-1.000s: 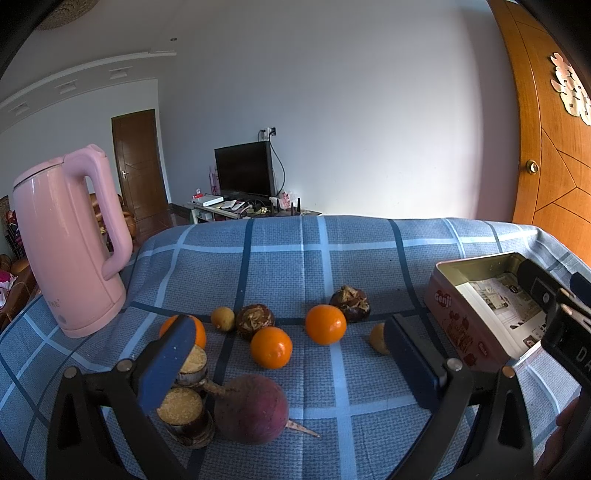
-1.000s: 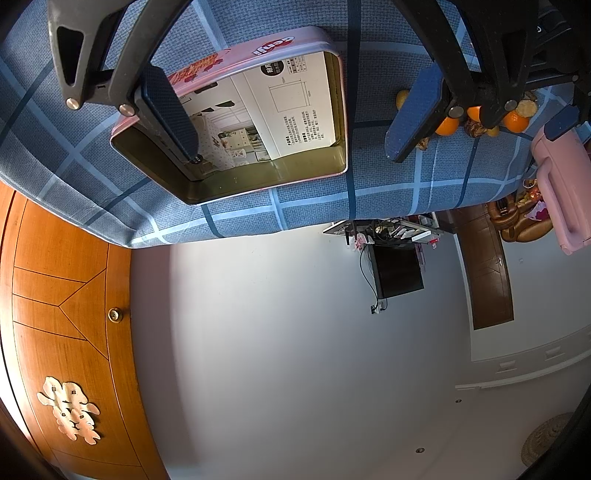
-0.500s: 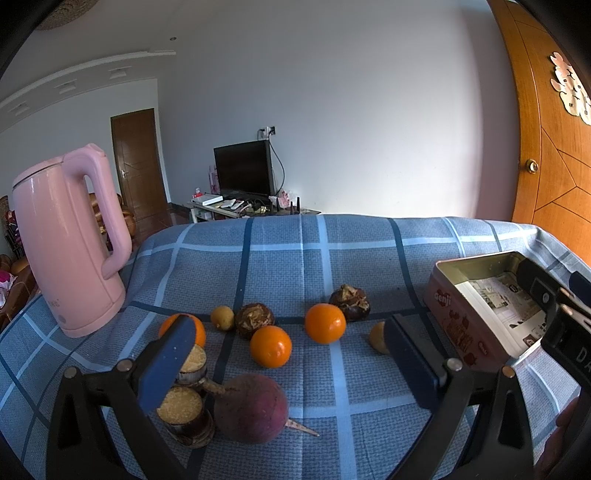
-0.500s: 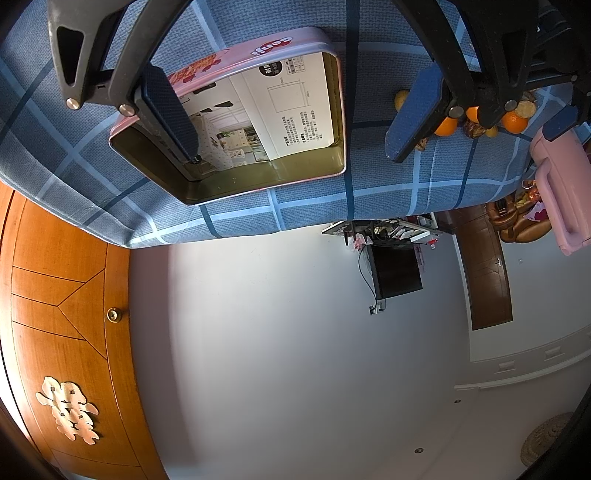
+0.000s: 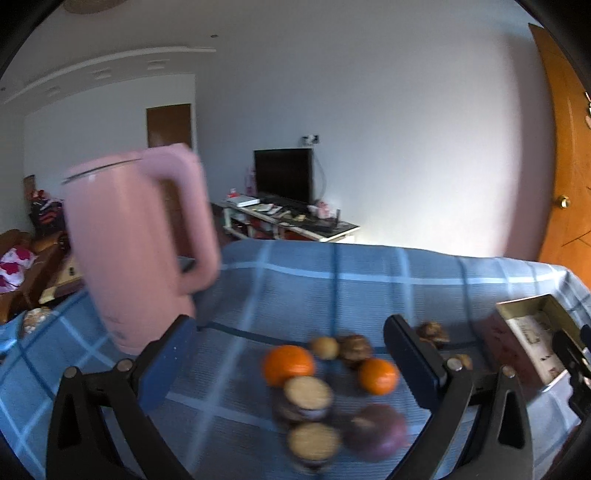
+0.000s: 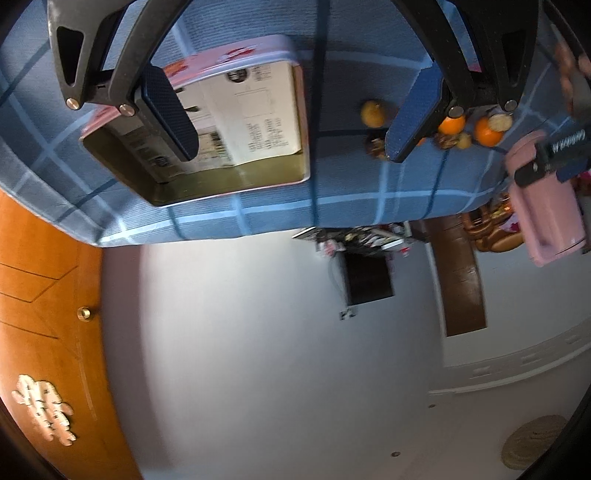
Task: Organize fruits
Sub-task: 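Grasp the purple beet with the right tool while the left tool grasps a round tuber slice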
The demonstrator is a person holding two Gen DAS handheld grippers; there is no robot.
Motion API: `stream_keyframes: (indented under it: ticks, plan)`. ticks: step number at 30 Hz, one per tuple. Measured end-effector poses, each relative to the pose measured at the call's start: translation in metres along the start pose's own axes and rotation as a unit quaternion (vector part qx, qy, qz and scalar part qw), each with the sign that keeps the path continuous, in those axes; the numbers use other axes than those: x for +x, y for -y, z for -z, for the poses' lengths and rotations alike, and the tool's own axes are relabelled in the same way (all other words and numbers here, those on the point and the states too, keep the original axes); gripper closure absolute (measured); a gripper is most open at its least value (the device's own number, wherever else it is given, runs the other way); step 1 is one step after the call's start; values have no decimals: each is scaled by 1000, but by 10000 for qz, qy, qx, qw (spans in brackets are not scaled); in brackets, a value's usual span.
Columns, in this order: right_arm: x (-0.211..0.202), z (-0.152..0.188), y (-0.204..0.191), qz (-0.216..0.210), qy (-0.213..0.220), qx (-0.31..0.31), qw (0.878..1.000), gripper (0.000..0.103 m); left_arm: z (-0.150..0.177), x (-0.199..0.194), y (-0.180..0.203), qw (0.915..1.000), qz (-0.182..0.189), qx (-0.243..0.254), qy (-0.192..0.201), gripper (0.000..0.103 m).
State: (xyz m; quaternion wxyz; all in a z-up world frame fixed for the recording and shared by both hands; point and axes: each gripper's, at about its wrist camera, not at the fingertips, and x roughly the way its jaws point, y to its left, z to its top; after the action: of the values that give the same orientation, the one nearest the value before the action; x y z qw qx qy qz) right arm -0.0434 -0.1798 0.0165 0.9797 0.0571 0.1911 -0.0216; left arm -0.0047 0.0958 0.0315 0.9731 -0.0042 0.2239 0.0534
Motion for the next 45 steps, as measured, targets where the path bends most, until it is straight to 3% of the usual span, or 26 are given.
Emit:
stream_keyframes:
  ticks: [3, 5, 9, 11, 13, 17, 21, 26, 29, 33, 36, 40, 43, 45]
  plan:
    - [4, 2, -11, -322, -168, -81, 9993, 1, 4, 5, -14, 9994, -227, 219, -172, 0]
    - [10, 3, -23, -756, -400, -83, 9963, 1, 8, 10, -20, 9982, -335, 345, -354, 0]
    - [24, 10, -55, -1672, -976, -177, 9809, 1, 11, 16, -37, 9975, -70, 148, -694, 0]
    - [31, 15, -85, -2162, -1279, -474, 9668, 2, 11, 14, -43, 9976, -8, 45, -688, 0]
    - [33, 19, -108, -2354, -1406, -799, 9583, 3, 13, 16, -50, 9975, 28, -40, -706, 1]
    - [48, 26, -143, -2223, -1729, -1319, 9504, 11, 20, 11, -66, 9956, 313, -320, -819, 7]
    - [69, 37, -159, -2043, -2113, -1436, 9450, 28, 25, 2, -75, 9950, 408, -421, -806, 12]
    - [90, 43, -161, -2063, -2620, -1298, 9338, 30, 36, -2, -69, 9940, 524, -262, -926, 12]
    - [92, 44, -158, -2434, -2685, -1192, 9244, 50, 40, -5, -61, 9927, 672, -192, -985, 12]
    - [81, 45, -154, -2303, -2612, -1347, 9277, 49, 43, -9, -38, 9880, 1101, 117, -1081, 10]
    - [77, 41, -130, -2442, -2665, -907, 9280, 49, 46, -7, -20, 9856, 1146, 344, -1194, 10]
    - [61, 29, -97, -2394, -2307, -622, 9411, 49, 50, 5, 1, 9816, 1121, 503, -1462, 13]
    - [51, 24, -77, -2319, -2125, -556, 9476, 49, 54, 17, 14, 9786, 1048, 649, -1647, 26]
    - [52, 25, -69, -2235, -2131, -560, 9495, 49, 58, 25, 15, 9776, 945, 661, -1760, 42]
